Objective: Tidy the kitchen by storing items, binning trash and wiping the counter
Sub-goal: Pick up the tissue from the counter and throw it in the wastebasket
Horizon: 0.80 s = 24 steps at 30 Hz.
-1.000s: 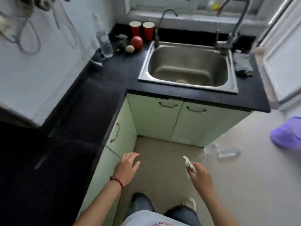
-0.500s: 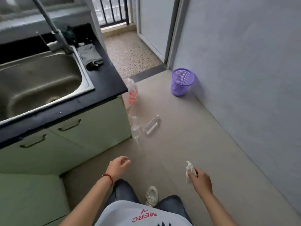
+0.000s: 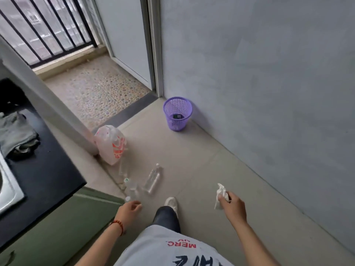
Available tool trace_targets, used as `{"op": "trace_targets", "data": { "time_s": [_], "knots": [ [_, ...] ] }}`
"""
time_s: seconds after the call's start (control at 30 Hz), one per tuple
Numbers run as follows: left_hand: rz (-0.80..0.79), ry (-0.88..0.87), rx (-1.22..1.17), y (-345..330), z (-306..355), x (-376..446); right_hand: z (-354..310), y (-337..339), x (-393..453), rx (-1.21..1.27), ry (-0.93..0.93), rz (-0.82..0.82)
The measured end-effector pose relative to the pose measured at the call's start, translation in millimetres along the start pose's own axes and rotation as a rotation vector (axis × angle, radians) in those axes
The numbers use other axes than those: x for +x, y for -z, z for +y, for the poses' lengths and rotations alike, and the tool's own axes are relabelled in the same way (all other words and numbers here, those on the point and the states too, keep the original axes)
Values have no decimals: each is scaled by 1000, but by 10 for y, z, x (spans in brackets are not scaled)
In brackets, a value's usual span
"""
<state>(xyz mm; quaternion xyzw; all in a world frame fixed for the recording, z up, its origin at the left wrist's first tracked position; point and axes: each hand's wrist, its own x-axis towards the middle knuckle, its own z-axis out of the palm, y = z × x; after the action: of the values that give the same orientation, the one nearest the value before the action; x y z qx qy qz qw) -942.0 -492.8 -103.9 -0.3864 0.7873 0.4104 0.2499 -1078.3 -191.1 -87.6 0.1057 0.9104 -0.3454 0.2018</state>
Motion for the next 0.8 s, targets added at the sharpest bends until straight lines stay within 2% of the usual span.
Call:
{"op": "trace_targets", "data": {
  "time_s": [0.13,0.3,0.43,0.67,0.8],
  "knots": [
    [-9,-65,7,297,738,548,-351,144,544,9,-34,4],
    [50,-174,-1,739,1703,1161,-613,277,1125,22,-73,25],
    [108,-198,-36,1004,2259,1660,-848,302,1674,20,-94,26],
    [159,-109,-120,1271,2667,2210,-1508,364,2785,-31,-41,-74],
    [171,-37,-163,1378,2727,2399,-2101,376,3327,-76,77,-139]
  ]
}}
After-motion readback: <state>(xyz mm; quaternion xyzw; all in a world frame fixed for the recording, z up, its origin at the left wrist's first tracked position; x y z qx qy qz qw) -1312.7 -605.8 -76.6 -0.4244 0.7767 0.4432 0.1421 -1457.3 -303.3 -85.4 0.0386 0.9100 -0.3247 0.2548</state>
